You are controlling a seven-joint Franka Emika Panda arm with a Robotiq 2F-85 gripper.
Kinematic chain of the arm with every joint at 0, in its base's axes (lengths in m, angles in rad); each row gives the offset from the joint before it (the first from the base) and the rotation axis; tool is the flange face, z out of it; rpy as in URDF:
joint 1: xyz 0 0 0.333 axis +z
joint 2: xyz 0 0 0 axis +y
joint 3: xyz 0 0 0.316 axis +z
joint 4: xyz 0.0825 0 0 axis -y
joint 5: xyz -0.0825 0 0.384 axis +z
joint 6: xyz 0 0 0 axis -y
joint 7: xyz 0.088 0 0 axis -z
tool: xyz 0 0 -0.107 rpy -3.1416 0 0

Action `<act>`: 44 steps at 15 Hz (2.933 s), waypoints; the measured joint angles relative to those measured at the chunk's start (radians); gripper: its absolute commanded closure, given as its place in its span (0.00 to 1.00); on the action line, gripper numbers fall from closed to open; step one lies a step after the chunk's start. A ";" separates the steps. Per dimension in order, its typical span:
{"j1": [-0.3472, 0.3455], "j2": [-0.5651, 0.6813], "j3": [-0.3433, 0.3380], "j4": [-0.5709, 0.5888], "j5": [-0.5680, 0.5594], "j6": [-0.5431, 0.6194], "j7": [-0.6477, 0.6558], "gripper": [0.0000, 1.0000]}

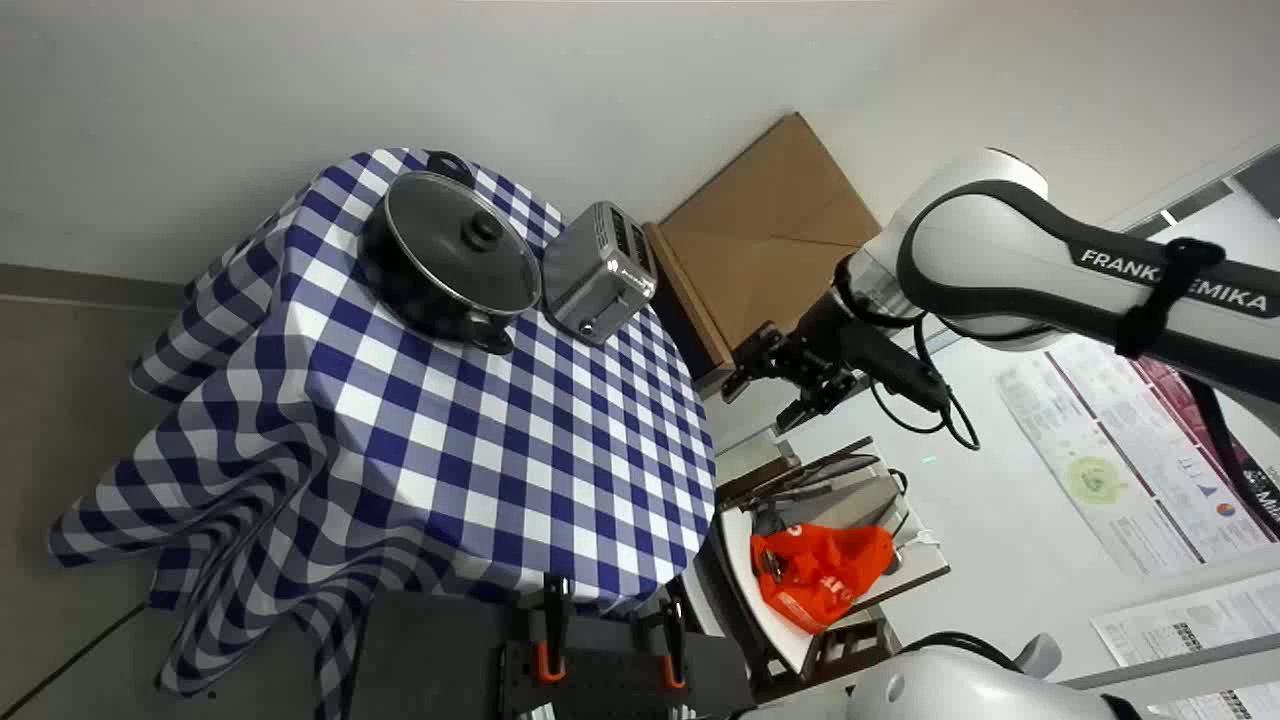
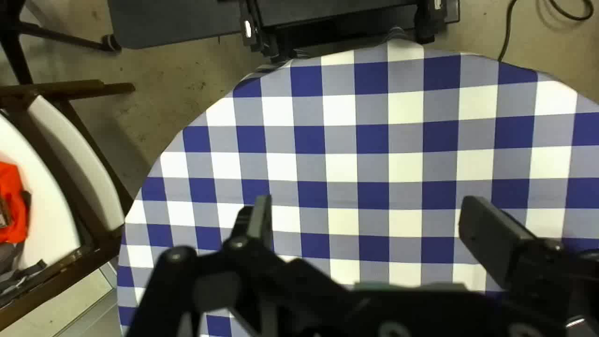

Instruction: Remove the glass lid from the black pot

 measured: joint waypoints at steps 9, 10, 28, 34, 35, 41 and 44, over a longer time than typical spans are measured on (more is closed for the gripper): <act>0.028 0.074 0.007 -0.004 0.002 0.298 0.004 0.00; 0.033 0.103 0.016 0.005 0.002 0.339 0.007 0.00; 0.198 0.751 0.036 0.529 -0.153 0.433 0.104 0.00; 0.292 0.879 -0.005 0.661 -0.156 0.392 0.105 0.00; 0.309 0.897 -0.015 0.682 -0.167 0.385 0.108 0.00; 0.375 1.004 -0.076 0.801 -0.222 0.345 0.139 0.00; 0.391 1.054 -0.097 0.855 -0.224 0.330 0.139 0.00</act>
